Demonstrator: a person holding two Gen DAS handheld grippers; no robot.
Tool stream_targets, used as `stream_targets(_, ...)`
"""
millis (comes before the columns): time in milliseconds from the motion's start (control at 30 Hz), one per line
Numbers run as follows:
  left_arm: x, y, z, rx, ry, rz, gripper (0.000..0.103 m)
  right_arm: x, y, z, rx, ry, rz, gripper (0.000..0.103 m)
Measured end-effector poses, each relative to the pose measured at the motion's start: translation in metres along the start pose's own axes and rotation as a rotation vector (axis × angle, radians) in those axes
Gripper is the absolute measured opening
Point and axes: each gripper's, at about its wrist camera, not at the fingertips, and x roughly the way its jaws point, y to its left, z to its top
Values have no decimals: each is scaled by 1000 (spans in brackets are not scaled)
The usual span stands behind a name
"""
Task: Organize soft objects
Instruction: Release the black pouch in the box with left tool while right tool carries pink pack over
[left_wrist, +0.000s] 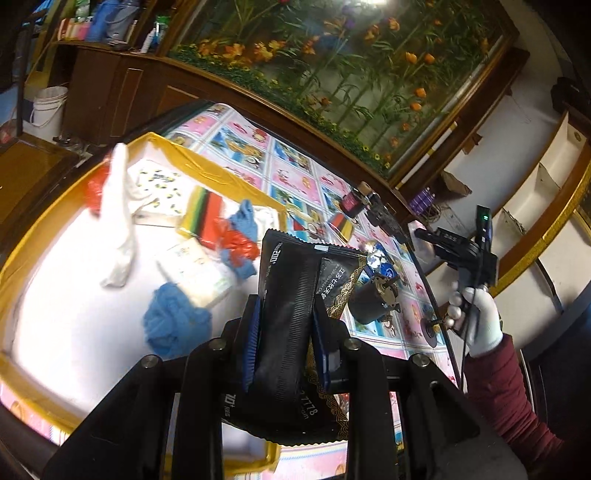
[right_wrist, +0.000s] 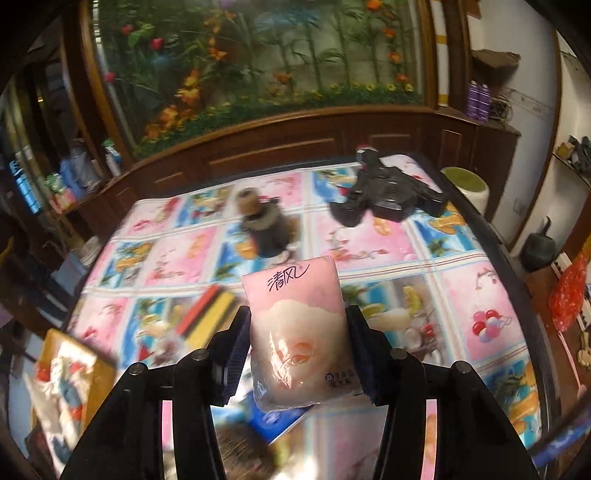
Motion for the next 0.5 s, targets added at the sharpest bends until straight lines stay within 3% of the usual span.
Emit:
stream_targets(267, -35, 26, -13, -35, -63, 99, 23, -59, 69, -60, -121, 39, 223, 50)
stream_targets(500, -52, 50, -17, -52, -106, 202, 23, -75, 126, -102, -195, 119, 377, 50)
